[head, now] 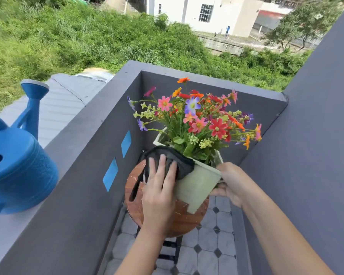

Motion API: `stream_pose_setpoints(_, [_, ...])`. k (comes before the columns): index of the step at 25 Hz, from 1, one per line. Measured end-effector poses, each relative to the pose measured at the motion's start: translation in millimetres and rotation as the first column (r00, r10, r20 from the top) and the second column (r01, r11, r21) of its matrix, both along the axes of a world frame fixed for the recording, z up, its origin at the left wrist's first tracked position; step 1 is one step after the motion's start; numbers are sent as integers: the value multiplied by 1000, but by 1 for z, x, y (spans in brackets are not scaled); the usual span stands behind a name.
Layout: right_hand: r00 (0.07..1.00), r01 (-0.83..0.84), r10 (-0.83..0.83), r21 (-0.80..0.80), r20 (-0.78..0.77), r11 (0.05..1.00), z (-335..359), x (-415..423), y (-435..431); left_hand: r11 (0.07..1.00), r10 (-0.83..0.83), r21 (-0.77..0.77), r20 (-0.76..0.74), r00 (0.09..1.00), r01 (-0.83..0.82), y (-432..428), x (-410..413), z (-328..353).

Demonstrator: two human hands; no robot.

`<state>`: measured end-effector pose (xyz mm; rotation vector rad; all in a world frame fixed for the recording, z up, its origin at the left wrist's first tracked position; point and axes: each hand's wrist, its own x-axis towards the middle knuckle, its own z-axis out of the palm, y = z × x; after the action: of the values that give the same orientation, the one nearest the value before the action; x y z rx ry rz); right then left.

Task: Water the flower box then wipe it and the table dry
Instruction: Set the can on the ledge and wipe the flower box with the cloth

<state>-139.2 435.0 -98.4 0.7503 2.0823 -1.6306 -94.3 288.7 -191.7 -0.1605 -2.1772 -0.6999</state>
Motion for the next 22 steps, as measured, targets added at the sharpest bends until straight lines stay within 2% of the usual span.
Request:
stream_pose_setpoints(2, [1000,-2,2,-7,0,1000,-2,2,5,964,0,265,100,995,-26,-2,1,18])
stream_pose_setpoints(4, [1000,-15,15,4,4,1000,-7,2,9,794,-149,607,254,955,-38,-10,4,25])
stream_pose_setpoints(6, [1000,-31,31,42,2,999,-10,0,14,645,-290,762,321,902,-64,-26,-1,10])
stream_pose_setpoints(7, [999,-48,48,58,-2,997,-13,0,17,605,-357,793,353,865,-74,-35,-5,1])
stream_pose_setpoints(10, [995,-99,97,86,26,991,-19,0,21,560,-469,817,453,758,-142,-52,-19,-18])
stream_pose_setpoints(14, [992,-110,100,141,76,984,-30,1,13,340,-589,920,369,719,-194,-51,-19,-20])
stream_pose_setpoints(16, [993,-76,63,137,97,988,-37,2,12,362,-591,910,390,706,-200,-45,-12,-6])
stream_pose_setpoints(18, [994,-25,12,123,109,992,-40,7,10,404,-542,894,406,735,-195,-40,-7,-4])
stream_pose_setpoints(20, [995,39,-47,84,89,996,-42,14,4,407,-518,888,416,748,-212,-37,-4,-4])
stream_pose_setpoints(22, [994,108,-108,66,5,992,-49,22,-3,381,-504,893,417,756,-239,-35,-1,-9])
